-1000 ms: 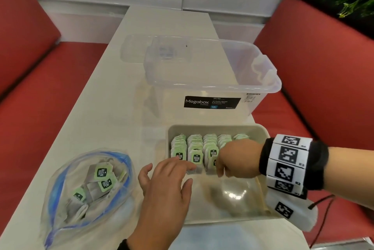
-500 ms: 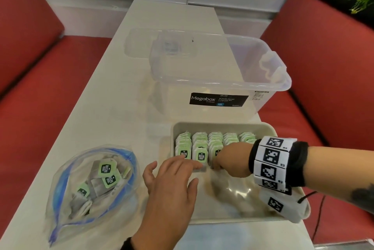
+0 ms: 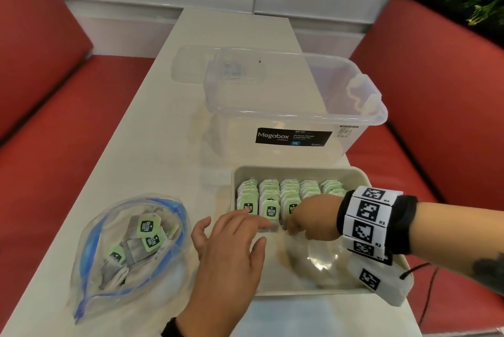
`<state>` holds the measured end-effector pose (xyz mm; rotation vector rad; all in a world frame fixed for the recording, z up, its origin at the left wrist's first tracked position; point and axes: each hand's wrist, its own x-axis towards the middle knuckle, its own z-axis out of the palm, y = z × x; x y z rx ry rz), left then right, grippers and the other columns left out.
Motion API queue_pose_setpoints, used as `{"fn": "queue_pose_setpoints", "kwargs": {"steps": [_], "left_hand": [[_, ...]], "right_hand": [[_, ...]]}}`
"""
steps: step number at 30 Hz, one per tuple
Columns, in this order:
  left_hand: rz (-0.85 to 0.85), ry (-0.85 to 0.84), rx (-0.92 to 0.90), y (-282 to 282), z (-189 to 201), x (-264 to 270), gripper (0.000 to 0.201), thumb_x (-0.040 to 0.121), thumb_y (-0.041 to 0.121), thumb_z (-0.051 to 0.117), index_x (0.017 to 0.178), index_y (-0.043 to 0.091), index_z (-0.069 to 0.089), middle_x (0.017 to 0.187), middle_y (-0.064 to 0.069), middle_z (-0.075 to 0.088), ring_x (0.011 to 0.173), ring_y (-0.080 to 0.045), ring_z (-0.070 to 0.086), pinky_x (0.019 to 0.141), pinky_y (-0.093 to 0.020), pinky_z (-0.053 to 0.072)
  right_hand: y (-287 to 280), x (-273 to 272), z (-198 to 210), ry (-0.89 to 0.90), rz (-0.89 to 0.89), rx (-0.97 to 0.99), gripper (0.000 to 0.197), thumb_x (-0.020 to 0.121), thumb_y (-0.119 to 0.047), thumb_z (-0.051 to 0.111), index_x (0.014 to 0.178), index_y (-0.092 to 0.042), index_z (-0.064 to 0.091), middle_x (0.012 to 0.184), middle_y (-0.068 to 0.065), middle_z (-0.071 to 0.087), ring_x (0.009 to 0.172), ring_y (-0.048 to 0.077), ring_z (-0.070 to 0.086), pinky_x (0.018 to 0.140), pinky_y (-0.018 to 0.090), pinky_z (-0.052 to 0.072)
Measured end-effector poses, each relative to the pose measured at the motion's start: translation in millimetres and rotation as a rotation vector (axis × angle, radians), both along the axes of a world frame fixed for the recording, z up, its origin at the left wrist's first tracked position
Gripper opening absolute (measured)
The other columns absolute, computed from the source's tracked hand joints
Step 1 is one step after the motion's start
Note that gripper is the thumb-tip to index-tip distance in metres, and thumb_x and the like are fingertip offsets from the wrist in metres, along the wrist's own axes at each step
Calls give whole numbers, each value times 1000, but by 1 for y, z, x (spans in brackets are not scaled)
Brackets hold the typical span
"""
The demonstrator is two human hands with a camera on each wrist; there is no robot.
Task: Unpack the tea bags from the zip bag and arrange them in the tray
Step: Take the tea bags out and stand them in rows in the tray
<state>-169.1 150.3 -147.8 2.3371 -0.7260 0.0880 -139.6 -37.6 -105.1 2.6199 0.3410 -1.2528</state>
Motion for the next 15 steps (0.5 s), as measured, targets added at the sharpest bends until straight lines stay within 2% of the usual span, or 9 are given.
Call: {"fn": "queue_pose_setpoints", "kwargs": {"steps": [4, 7, 9, 12, 15], "left_hand": [[26, -41, -27, 6, 5, -3, 23, 81, 29, 44, 96, 47, 47, 98, 34, 53, 109, 10, 43, 96, -28, 13], [114, -133, -97, 23, 13, 0, 30, 74, 13, 53, 83, 41, 51, 100, 31, 56, 114, 6, 43, 94, -29, 16], [233, -193, -126, 46, 22, 2, 32, 65, 6, 54, 74, 36, 52, 104, 25, 57, 118, -4, 44, 91, -31, 17], [470, -233, -96, 83, 34, 1, 27, 60, 4, 55, 64, 30, 52, 116, 7, 57, 122, -25, 40, 90, -47, 27], [640, -147, -14, 116, 28, -2, 23, 67, 2, 63, 62, 25, 64, 130, -6, 52, 127, -33, 30, 94, -55, 29]], "right_hand": [[0, -2, 3, -2, -8, 26, 43, 95, -11, 48, 136, -23, 47, 134, -2, 52, 122, 21, 49, 95, 27, 37], [3, -2, 15, -42, -44, 46, 39, 94, -15, 50, 131, -24, 51, 127, -3, 56, 117, 18, 51, 87, 23, 36], [8, -1, 30, -130, -71, 81, 34, 93, -20, 52, 126, -27, 55, 119, -4, 60, 106, 15, 53, 83, 23, 37], [27, -2, 50, -314, -85, 206, 28, 92, -27, 52, 119, -29, 58, 109, -8, 63, 88, 9, 51, 76, 22, 38], [66, -10, 68, -491, -116, 467, 21, 91, -30, 54, 111, -30, 62, 103, -10, 65, 89, 9, 56, 78, 24, 43]]}}
